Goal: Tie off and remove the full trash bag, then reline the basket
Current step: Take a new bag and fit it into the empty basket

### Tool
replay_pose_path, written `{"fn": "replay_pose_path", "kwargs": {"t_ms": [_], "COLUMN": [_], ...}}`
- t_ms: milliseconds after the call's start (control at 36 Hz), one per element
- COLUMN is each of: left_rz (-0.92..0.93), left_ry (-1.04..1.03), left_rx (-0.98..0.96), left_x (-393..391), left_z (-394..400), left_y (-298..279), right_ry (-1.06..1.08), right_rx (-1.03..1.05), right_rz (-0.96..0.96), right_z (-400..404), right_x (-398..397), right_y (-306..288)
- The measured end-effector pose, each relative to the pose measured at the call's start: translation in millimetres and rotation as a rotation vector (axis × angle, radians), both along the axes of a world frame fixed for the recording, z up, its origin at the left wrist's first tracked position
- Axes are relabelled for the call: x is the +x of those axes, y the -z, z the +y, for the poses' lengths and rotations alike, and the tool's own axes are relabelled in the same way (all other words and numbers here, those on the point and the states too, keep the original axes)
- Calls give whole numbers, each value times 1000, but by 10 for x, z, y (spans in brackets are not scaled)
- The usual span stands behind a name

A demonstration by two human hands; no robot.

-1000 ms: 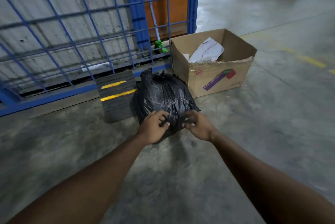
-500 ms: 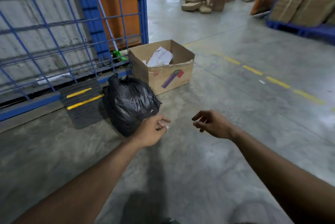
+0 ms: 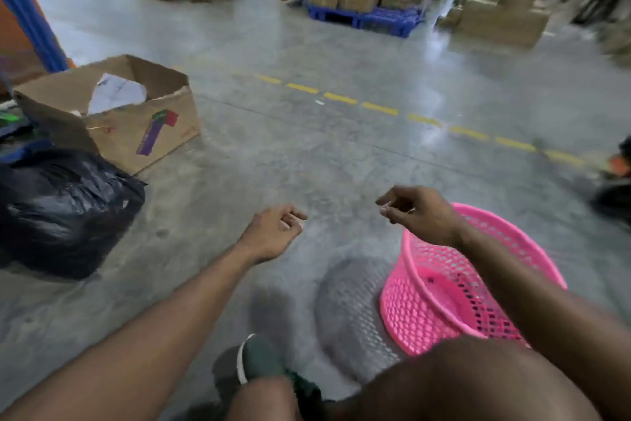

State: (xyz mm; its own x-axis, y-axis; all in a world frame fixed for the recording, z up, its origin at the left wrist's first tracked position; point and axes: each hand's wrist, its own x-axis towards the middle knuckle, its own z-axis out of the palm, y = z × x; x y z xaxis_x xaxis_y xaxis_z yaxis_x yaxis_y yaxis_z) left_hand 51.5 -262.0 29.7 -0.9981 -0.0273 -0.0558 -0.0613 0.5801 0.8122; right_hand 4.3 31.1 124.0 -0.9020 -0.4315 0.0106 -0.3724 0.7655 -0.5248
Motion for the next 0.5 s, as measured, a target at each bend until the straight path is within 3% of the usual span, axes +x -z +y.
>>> {"fn": "replay_pose_path", "kwargs": {"t_ms": [111,222,333,417,500], "left_rz": [9,179,377,363,452], "left_ry": [135,364,702,862,839], "left_rx": [-92,-185,-303,-590,-863], "left_x": [-77,-8,191,373,342], "left_z": [754,1675,2485,2850,3005], "left_y": [-78,-21,151,313,525], "right_ry": [225,572,820,711,590], "right_rx": [-17,104,275,323,312], "right_rz": [114,150,34,-95,-107], "right_z": [1009,2116,2717,2823,2870], "right_x": [351,810,1060,1131,1178], "right_y": [-94,160,622,952,1245]}}
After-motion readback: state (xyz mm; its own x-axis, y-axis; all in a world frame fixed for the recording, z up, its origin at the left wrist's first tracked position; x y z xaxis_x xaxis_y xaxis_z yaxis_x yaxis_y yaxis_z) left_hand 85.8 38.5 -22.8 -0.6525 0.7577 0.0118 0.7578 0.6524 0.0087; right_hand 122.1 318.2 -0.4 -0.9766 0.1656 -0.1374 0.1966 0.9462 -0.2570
